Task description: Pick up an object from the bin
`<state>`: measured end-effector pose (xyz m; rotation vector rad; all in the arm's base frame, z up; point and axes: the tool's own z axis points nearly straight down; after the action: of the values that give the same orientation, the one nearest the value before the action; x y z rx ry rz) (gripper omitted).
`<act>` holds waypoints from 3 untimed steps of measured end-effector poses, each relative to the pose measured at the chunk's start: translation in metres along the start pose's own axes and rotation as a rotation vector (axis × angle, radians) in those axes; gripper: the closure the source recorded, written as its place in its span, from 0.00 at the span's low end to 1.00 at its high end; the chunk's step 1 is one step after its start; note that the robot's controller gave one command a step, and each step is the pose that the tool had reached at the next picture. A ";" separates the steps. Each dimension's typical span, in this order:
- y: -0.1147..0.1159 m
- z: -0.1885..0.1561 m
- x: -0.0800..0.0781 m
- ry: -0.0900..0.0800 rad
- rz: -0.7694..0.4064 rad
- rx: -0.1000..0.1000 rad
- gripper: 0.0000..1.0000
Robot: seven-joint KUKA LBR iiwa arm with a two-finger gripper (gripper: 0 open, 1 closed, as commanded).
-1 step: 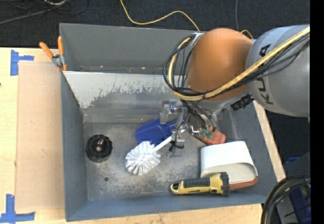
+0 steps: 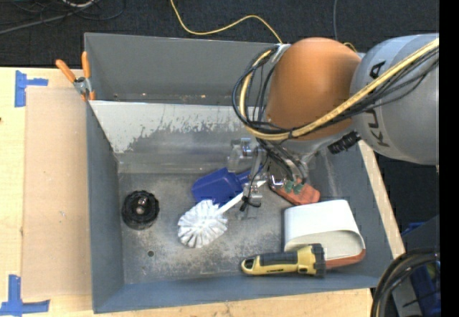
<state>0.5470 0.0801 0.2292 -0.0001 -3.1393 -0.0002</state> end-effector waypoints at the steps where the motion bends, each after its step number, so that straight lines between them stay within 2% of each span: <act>1: -0.007 0.064 -0.021 -0.004 -0.002 -0.001 0.00; 2: -0.017 0.153 -0.057 -0.008 -0.123 -0.001 0.00; 3: -0.025 0.161 -0.052 -0.004 -0.053 -0.001 0.00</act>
Offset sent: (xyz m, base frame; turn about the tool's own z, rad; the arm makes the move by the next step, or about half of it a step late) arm 0.0586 -0.0190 -0.1592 -0.1254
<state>0.5990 0.0549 0.0678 0.0827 -3.1419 -0.0020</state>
